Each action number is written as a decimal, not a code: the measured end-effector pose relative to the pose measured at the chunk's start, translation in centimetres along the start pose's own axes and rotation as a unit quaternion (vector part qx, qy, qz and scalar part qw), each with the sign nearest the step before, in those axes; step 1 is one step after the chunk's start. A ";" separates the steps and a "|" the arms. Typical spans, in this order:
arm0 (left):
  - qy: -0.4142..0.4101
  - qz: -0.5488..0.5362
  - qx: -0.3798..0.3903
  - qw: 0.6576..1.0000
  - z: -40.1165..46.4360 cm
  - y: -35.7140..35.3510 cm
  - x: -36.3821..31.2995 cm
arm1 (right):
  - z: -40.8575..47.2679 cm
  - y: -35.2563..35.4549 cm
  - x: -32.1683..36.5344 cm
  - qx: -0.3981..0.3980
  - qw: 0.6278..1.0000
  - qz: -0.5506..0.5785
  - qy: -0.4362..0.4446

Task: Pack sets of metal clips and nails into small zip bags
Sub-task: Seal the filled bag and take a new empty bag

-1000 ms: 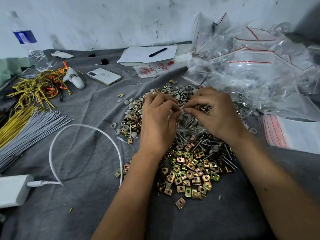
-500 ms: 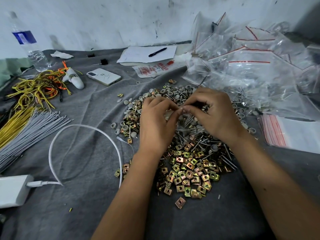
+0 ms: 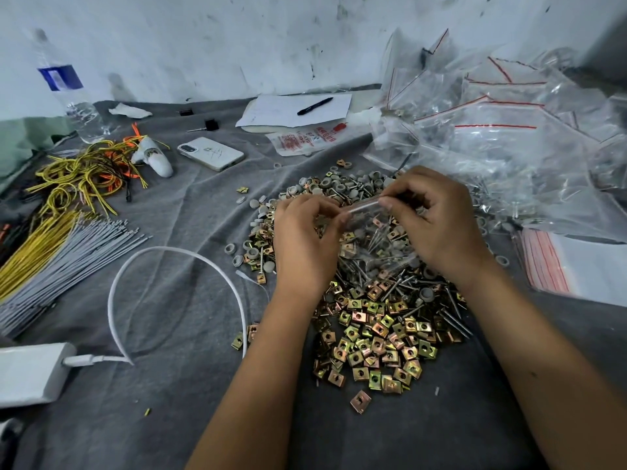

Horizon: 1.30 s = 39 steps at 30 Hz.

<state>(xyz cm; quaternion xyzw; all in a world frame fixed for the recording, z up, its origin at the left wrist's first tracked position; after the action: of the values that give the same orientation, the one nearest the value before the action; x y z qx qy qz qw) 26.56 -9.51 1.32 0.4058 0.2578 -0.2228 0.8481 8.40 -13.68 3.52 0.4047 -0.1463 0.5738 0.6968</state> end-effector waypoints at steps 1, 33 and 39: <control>-0.001 -0.007 0.001 1.000 0.0 0.0 0.0 | 0.0 0.0 0.0 0.000 1.000 0.000 -0.002; 0.123 -0.208 0.046 0.969 -0.2 -0.3 1.2 | 0.0 0.5 -1.0 -0.003 0.995 0.076 -0.067; 0.117 -0.211 0.053 0.969 -0.1 -0.4 0.9 | -0.2 0.1 -1.0 0.017 0.994 0.081 -0.074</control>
<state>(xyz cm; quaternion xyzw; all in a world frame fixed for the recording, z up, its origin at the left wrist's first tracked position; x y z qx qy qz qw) 27.02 -9.81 0.45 0.4100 0.4225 -0.3608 0.7234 7.93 -14.24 2.78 0.4446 -0.2203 0.5994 0.6281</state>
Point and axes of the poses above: each hand's wrist, its own z-axis towards the middle knuckle, its own y-axis out of the back of the hand, x = y × z, the point moved 6 cm from there along z, towards the middle knuckle, and after that the axes turned 9 degrees about z, right-handed, at the moved point
